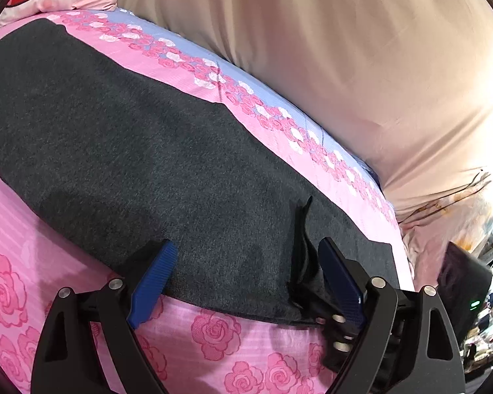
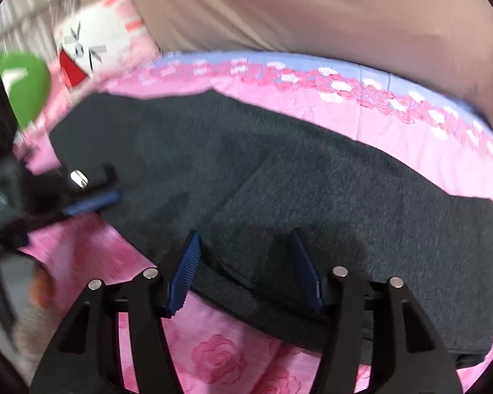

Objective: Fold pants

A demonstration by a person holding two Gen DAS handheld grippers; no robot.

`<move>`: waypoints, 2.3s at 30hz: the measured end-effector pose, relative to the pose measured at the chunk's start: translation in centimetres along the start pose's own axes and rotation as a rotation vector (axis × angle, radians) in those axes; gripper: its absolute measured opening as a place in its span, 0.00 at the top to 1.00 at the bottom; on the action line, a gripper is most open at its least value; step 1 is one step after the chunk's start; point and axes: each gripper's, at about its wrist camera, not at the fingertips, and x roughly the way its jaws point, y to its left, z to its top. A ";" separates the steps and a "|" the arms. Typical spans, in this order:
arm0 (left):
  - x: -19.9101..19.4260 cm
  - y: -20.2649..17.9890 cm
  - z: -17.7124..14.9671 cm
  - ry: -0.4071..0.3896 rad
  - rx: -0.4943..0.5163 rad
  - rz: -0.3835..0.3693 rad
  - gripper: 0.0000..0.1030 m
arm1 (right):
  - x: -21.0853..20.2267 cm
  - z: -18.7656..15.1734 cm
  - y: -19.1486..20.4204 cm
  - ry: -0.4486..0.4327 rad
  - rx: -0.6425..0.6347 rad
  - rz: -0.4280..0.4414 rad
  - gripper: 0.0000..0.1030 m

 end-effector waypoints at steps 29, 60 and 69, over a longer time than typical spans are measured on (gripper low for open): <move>-1.5 1.5 -0.3 -0.042 -0.017 -0.037 0.17 | -12.4 -7.2 -17.5 -0.174 0.546 -0.100 0.38; -3.0 -2.1 -2.1 -0.044 0.093 0.040 0.17 | -14.6 -15.1 -27.5 -0.235 0.662 -0.126 0.91; -0.5 -2.6 -2.6 -0.028 0.141 0.080 0.17 | -18.1 -13.4 -22.4 -0.287 0.466 -0.344 0.39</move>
